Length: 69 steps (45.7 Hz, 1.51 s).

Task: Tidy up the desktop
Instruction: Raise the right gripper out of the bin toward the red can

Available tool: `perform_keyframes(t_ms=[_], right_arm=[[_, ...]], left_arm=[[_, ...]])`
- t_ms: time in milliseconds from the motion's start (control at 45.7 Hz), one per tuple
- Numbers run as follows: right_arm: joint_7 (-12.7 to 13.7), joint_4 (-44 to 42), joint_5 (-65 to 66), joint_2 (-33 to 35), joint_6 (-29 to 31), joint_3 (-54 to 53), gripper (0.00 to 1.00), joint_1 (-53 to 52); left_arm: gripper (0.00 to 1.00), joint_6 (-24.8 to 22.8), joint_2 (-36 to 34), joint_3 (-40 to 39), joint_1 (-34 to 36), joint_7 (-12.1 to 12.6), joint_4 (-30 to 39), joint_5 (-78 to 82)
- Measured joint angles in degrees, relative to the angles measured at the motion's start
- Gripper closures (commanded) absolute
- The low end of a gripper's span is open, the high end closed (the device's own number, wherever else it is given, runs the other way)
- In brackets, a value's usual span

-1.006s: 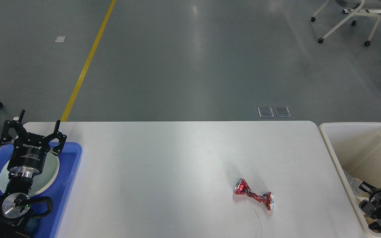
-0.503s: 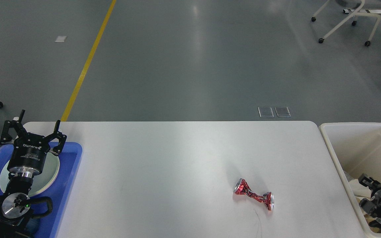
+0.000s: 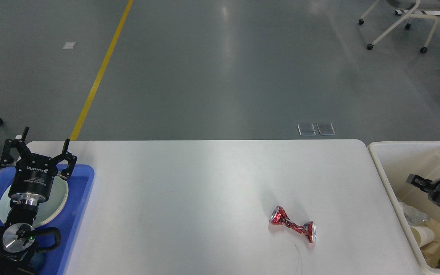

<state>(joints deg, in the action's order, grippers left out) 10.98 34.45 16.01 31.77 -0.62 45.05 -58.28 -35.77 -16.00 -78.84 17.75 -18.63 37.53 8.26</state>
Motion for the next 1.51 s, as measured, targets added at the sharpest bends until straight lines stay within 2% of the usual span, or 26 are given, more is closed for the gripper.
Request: perform_keyframes(t_ms=[87,241,547,634,765,1006,1203,1509], right_arm=[[0.09,5.93,2.37,1.95,7.83,1.75,0.00,-8.02],[0.07,11.11,2.89,1.98,19.71,10.49,0.00,-22.32],[0.21,24.00,2.45,-2.83,39.77,20.01,0.00,-46.49],[0.44,28.90,2.40,-3.50,43.29,20.95,0.00,-53.11],[0.78,37.14,2.35,-3.80,45.81,21.51,0.00,-62.29],[2.19,50.78,-3.30,-3.86,46.44,23.52,0.00,-76.90],[2.59,61.66,-6.85,-4.79,45.90,23.77,0.01,-83.64],[2.57,63.21,-6.89,-4.71,45.26,23.93,0.03,-84.27]], left_arm=[[0.03,0.00,0.00,0.00,0.00,0.00,0.00,0.00],[0.03,0.00,0.00,0.00,0.00,0.00,0.00,0.00],[0.03,0.00,0.00,0.00,0.00,0.00,0.00,0.00],[0.03,0.00,0.00,0.00,0.00,0.00,0.00,0.00],[0.03,0.00,0.00,0.00,0.00,0.00,0.00,0.00],[0.03,0.00,0.00,0.00,0.00,0.00,0.00,-0.01],[0.03,0.00,0.00,0.00,0.00,0.00,0.00,0.00],[0.03,0.00,0.00,0.00,0.00,0.00,0.00,0.00]])
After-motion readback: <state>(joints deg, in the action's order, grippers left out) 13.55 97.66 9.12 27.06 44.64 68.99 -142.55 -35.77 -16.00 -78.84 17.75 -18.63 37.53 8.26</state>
